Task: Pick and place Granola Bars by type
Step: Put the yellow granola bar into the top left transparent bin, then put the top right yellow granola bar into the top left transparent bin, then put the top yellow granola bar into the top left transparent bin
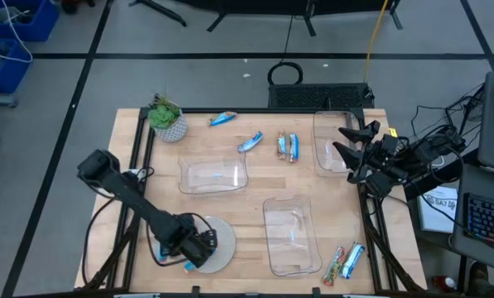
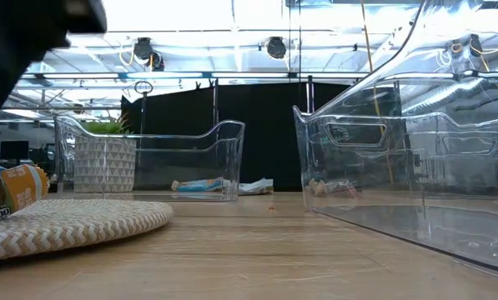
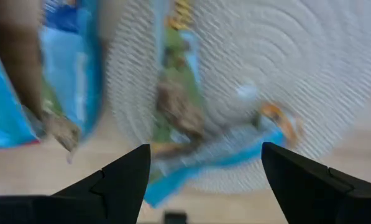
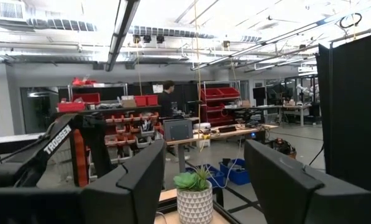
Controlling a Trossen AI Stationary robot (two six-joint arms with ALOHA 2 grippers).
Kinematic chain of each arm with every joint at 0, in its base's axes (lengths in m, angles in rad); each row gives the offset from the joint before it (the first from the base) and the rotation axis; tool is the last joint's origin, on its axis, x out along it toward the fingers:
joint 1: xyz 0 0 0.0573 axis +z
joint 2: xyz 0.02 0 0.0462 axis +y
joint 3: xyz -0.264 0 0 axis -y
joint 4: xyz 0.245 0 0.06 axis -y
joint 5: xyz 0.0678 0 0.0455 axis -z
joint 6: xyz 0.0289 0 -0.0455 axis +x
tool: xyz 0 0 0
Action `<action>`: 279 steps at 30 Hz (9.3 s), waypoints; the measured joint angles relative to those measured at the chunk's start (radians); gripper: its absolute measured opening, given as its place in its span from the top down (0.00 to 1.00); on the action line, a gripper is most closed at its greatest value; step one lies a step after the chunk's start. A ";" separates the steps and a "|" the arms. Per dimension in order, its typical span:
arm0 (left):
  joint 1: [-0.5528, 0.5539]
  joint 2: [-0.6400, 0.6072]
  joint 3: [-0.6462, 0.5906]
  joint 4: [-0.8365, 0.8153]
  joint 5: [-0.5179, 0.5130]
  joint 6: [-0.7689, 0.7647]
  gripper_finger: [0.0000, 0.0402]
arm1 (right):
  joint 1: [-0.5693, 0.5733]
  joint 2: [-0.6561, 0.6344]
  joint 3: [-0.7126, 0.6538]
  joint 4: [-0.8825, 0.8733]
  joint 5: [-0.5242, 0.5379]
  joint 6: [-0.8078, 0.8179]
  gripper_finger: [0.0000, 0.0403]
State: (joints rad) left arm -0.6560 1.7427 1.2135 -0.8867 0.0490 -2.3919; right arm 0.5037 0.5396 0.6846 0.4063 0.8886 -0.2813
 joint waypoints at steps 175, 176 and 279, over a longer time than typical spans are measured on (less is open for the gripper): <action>0.857 -0.478 0.112 0.657 0.115 1.891 0.46 | -0.401 0.682 0.521 -0.436 -0.387 0.716 0.96; 0.854 -0.460 0.112 0.706 0.136 1.881 0.46 | -0.396 0.687 0.521 -0.421 -0.387 0.711 0.96; 1.353 0.239 0.166 0.221 -0.345 2.884 0.25 | -0.176 0.399 0.520 -0.644 -0.493 0.480 0.35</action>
State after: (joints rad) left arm 0.6972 1.9814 1.3800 -0.6656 -0.2962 0.4920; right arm 0.3279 0.9386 1.2041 -0.2373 0.3958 0.1991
